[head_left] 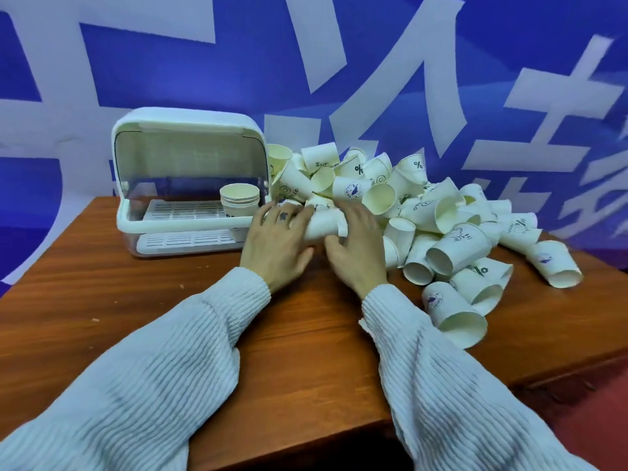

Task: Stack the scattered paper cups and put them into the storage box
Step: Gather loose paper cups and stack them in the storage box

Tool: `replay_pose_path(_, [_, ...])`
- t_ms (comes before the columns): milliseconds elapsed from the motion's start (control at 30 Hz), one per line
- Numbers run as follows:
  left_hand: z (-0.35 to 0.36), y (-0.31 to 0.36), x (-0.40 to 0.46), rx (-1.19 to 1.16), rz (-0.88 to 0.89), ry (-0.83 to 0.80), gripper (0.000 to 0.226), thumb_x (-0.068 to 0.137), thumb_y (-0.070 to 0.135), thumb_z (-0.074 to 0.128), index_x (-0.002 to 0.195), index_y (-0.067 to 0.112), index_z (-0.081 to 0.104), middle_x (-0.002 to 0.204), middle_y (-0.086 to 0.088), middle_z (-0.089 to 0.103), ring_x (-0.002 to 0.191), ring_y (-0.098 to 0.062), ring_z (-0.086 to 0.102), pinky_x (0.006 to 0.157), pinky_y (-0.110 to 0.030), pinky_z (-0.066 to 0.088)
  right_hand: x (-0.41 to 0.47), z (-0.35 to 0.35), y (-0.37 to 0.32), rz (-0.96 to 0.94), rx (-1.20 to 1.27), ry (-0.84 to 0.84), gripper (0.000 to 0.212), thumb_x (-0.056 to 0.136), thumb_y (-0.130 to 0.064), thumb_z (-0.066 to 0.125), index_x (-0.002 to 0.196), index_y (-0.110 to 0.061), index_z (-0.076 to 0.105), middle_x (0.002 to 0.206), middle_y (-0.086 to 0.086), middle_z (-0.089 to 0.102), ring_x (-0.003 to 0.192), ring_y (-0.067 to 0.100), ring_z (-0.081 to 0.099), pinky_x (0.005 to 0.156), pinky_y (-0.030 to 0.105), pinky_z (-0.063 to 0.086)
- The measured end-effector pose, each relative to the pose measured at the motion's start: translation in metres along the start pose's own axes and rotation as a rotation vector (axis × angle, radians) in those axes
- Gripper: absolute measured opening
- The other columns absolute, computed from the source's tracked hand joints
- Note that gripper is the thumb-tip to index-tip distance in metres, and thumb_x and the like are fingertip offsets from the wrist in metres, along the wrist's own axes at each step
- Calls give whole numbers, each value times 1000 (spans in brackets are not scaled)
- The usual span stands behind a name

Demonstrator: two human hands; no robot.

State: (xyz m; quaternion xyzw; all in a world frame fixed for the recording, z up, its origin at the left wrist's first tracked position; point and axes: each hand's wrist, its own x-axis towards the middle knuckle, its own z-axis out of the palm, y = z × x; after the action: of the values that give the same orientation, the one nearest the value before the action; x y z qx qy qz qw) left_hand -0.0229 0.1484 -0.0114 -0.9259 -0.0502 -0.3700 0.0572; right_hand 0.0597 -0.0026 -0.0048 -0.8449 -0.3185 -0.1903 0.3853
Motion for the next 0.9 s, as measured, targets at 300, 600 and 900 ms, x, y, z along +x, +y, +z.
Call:
replay_pose_path(300, [-13, 21, -24, -451, -384, -55, 67, 84, 41, 74, 137, 18, 41, 120, -11, 65, 103, -38, 64, 83, -43, 50, -30, -12, 17, 375, -185, 90, 51, 89, -33, 59, 140, -27, 59, 161, 7, 38, 149, 30, 32, 123, 47, 20])
replay_pose_path(600, [-17, 20, -27, -586, -432, -73, 88, 85, 40, 73, 152, 24, 19, 137, -15, 58, 116, -39, 61, 90, -45, 50, -35, -16, 21, 524, 134, 161, 32, 95, -24, 56, 127, -21, 61, 131, 10, 58, 124, 31, 54, 102, 38, 40])
replay_pose_path(900, [-23, 5, -28, -927, -724, 159, 91, 90, 44, 72, 157, 31, 11, 156, -6, 40, 131, -29, 49, 100, -34, 40, -40, -5, -26, 197, 415, 341, 29, 85, -23, 60, 106, -42, 63, 106, -17, 67, 108, 18, 62, 98, 39, 51])
